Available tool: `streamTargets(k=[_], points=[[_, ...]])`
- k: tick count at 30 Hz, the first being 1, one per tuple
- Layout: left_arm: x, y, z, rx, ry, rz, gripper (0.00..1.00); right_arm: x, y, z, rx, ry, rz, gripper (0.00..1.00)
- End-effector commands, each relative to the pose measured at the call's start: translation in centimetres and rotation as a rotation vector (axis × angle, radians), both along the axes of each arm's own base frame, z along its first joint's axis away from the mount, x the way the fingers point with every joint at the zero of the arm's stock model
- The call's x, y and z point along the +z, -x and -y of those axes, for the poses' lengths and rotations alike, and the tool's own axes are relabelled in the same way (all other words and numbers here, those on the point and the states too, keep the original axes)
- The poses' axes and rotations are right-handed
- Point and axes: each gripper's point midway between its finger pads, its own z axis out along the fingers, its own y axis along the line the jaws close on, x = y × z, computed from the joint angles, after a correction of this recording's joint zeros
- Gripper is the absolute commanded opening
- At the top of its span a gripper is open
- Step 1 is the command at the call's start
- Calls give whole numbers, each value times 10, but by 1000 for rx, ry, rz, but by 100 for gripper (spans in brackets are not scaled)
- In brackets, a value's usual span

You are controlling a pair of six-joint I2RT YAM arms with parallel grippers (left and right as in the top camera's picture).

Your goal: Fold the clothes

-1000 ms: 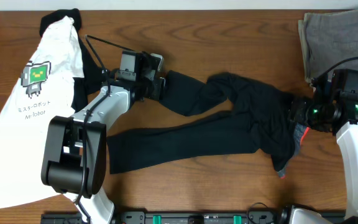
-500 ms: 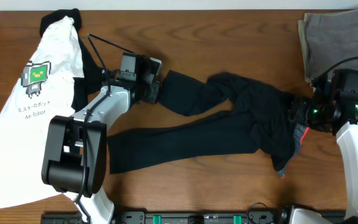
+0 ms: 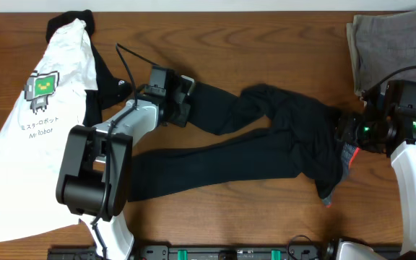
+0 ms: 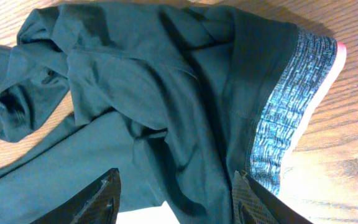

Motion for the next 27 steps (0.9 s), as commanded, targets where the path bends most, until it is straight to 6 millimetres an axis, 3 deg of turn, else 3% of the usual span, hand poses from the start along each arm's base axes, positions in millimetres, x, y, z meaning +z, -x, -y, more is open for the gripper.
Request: streamTargets(k=[1, 7, 11, 20, 24, 27], points=[[0, -10, -3, 74, 0, 16, 6, 11, -6, -4, 28, 5, 37, 56], [17, -43, -48, 297, -48, 77, 6, 11, -7, -3, 28, 13, 39, 56], [34, -54, -93, 443, -49, 75, 6, 11, -8, -2, 28, 15, 45, 56], [94, -51, -196, 679, -32, 153, 6, 21, -27, 1, 28, 34, 132, 57], [130, -46, -222, 737, -23, 231, 6, 21, -35, 3, 27, 39, 156, 58], [152, -43, -230, 755, -16, 281, 6, 15, -39, 4, 28, 37, 145, 59]])
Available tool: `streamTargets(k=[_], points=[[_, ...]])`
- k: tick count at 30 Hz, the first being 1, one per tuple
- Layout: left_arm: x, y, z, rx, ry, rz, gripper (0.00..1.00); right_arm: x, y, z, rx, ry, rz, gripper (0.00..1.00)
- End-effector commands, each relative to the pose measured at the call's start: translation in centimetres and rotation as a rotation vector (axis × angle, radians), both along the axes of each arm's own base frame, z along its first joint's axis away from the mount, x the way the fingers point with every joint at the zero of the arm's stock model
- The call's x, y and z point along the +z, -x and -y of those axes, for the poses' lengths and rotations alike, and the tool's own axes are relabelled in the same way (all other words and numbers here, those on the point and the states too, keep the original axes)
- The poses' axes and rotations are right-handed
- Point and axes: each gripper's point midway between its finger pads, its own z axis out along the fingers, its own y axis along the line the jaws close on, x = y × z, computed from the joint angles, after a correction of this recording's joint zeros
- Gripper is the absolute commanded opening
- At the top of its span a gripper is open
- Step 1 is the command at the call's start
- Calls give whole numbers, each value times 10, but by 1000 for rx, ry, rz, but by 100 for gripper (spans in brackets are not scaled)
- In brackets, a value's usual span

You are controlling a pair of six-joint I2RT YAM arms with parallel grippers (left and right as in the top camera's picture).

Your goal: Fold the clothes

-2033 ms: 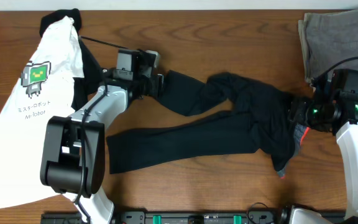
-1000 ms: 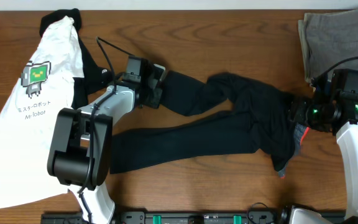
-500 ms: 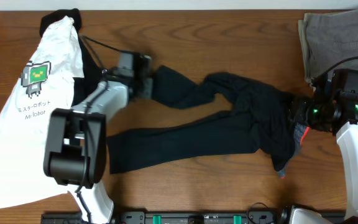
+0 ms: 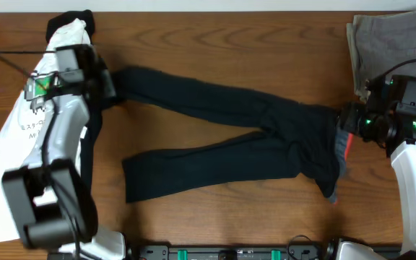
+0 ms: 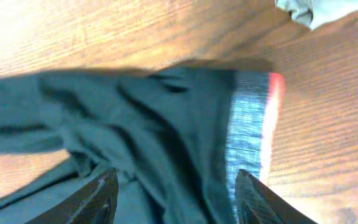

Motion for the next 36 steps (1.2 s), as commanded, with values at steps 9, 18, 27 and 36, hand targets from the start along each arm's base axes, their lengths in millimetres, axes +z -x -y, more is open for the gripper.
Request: streamTargets(k=[9, 18, 27, 36], points=[[46, -4, -7, 27, -24, 107, 6, -27, -25, -18, 115, -78, -25, 59], [45, -7, 8, -6, -20, 108, 5, -33, -50, -13, 138, -36, 43, 59], [44, -6, 9, -9, -19, 102, 6, -78, -67, 5, 59, 1, -23, 58], [42, -5, 9, -9, -18, 93, 6, -93, -27, 8, -41, -145, -199, 57]])
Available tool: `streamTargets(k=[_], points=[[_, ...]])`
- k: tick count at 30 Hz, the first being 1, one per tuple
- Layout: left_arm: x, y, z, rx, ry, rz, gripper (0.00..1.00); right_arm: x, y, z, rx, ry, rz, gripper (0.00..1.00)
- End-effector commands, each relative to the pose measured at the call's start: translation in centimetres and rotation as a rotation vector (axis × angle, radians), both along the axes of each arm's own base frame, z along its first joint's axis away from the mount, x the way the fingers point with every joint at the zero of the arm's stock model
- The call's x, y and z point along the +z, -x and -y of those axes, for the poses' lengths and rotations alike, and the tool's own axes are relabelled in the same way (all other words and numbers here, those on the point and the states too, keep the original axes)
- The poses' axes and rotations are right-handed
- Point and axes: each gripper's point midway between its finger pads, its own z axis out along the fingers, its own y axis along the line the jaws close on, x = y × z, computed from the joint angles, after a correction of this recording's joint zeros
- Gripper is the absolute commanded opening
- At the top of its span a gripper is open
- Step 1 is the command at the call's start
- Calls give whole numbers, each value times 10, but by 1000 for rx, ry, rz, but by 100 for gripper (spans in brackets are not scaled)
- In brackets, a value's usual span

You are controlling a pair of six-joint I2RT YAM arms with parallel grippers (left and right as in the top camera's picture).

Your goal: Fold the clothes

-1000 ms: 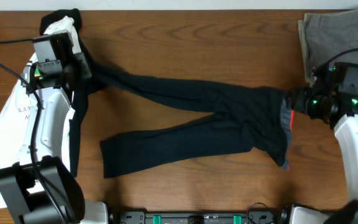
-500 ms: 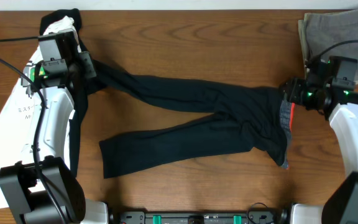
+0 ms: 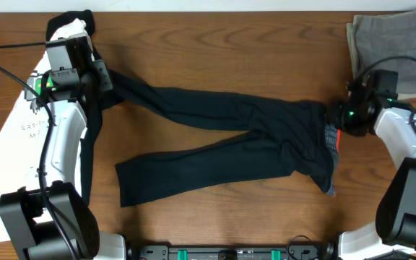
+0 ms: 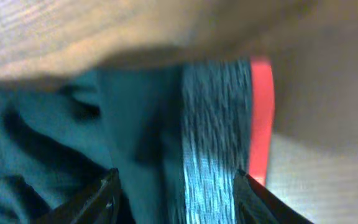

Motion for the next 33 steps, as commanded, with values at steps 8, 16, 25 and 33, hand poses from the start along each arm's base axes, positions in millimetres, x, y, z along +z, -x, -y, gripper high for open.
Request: streamTargets(k=[8, 16, 25, 33], points=[[-5, 9, -1, 18, 8, -52, 6, 18, 60, 0, -47, -98, -186, 59], [-5, 10, -1, 18, 9, -56, 6, 11, 104, -15, -29, -132, -316, 52], [2, 1, -2, 18, 2, -10, 6, 23, 142, -7, -93, 2, -241, 64], [7, -3, -3, 18, -2, 17, 6, 7, 151, 4, -111, 88, -210, 64]])
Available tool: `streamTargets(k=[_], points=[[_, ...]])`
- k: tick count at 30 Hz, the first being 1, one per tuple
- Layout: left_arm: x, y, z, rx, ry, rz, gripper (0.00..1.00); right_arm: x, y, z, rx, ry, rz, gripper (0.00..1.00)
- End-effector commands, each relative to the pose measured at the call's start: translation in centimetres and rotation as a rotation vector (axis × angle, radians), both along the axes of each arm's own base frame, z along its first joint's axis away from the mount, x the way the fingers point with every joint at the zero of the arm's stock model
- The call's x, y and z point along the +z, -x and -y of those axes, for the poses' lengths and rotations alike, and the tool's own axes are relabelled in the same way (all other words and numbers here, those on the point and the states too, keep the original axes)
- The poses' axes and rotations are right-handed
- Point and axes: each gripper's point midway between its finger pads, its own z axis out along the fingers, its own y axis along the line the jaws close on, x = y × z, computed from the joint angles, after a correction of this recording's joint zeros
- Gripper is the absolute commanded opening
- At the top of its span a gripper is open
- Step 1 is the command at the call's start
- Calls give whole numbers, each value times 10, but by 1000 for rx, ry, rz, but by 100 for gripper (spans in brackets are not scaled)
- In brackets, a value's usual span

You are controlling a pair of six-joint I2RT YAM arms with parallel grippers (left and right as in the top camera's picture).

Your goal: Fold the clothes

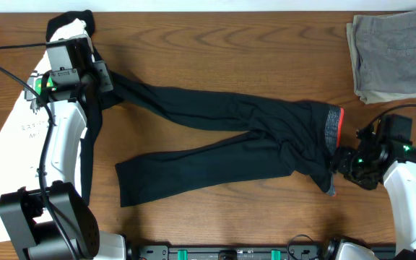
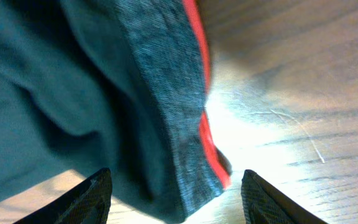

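Note:
Black pants (image 1: 222, 133) lie spread across the table, legs to the left, and the grey-and-red waistband (image 1: 331, 128) to the right. My left gripper (image 1: 107, 81) sits at the far left, shut on the end of the upper leg. The lower leg (image 1: 179, 173) lies free. My right gripper (image 1: 342, 165) hovers by the waistband's lower corner. In the right wrist view that gripper (image 2: 179, 199) is open, with the waistband corner (image 2: 191, 149) between its fingertips (image 2: 95, 196).
A white T-shirt with a robot print (image 1: 9, 137) lies along the left edge, with a black garment (image 1: 87, 166) partly under it. A folded grey garment (image 1: 392, 47) sits at the back right corner. Bare wood runs along the back.
My right gripper was at the waistband's upper corner and is now lower, at its near corner, still open. The left arm and the pants have hardly moved.
First the pants lay crumpled, my left gripper on the upper leg mid-table and my right over the waist. Then the left gripper was at the far left with that leg stretched out. Later the right gripper reached the waistband's upper corner, and now it is at its lower corner.

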Motion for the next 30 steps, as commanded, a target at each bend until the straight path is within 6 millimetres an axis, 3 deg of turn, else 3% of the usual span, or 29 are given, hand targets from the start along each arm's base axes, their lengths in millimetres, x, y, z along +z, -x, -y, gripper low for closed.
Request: streamTargets(k=[1, 16, 22, 26, 30], points=[[8, -5, -3, 18, -4, 24, 6, -15, 13, 7, -17, 52, -50, 64], [4, -7, -4, 18, -3, 21, 6, -37, 13, 7, -27, 53, -32, 67], [5, -8, -4, 19, -4, 25, 6, -51, 10, -18, 32, -77, 3, 66], [4, -8, -4, 42, 20, 27, 6, -57, 10, -22, 36, -108, 0, 65], [5, -8, -4, 50, 28, 29, 6, -57, 8, -31, 66, -157, 12, 51]])
